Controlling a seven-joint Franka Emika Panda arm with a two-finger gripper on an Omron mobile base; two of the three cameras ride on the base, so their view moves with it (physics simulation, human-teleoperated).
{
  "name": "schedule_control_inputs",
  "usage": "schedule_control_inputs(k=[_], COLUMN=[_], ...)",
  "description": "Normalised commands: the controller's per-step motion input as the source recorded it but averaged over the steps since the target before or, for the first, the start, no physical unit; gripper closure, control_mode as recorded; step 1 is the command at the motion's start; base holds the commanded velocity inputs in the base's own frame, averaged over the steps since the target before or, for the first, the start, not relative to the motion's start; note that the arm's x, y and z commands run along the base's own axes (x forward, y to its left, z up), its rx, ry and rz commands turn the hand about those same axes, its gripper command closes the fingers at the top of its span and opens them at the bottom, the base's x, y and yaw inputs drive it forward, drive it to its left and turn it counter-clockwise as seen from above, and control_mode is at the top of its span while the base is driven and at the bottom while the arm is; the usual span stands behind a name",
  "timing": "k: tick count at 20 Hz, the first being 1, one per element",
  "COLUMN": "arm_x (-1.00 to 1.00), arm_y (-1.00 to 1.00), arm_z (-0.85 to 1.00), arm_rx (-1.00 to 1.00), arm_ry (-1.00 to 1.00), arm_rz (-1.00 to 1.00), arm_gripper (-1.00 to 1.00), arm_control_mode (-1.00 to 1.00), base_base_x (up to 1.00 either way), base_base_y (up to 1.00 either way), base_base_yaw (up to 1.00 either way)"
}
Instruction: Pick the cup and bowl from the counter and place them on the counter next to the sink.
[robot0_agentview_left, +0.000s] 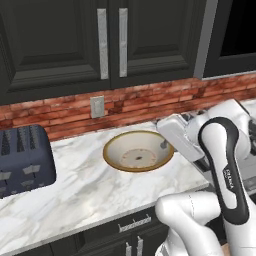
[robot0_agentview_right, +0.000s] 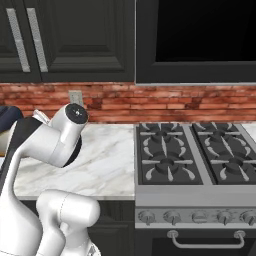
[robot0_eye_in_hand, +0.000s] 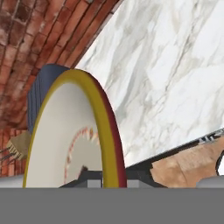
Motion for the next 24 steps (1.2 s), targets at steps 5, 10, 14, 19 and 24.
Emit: schedule_control_inputs(k=[5,10,14,19,24], arm_x=[0.02,0.0,0.0,0.0,0.0], arm_y=[0.0,0.0,0.0,0.0,0.0], arm_z=[0.0,0.0,0.0,0.0,0.0], arm_rx=[0.0,0.0,0.0,0.0,0.0], arm_ry=[-0.02,0.0,0.0,0.0,0.0], arm_rz=[0.0,0.0,0.0,0.0,0.0], arm_gripper=[1.0,1.0,1.0,1.0,1.0], arm_control_mode=[-1.0,-1.0,-1.0,1.0,1.0], base_base_x=[0.0,0.0,0.0,-0.14,-0.98], base_base_y=[0.0,0.0,0.0,0.04,0.01], base_base_yaw=[0.0,0.0,0.0,0.0,0.0])
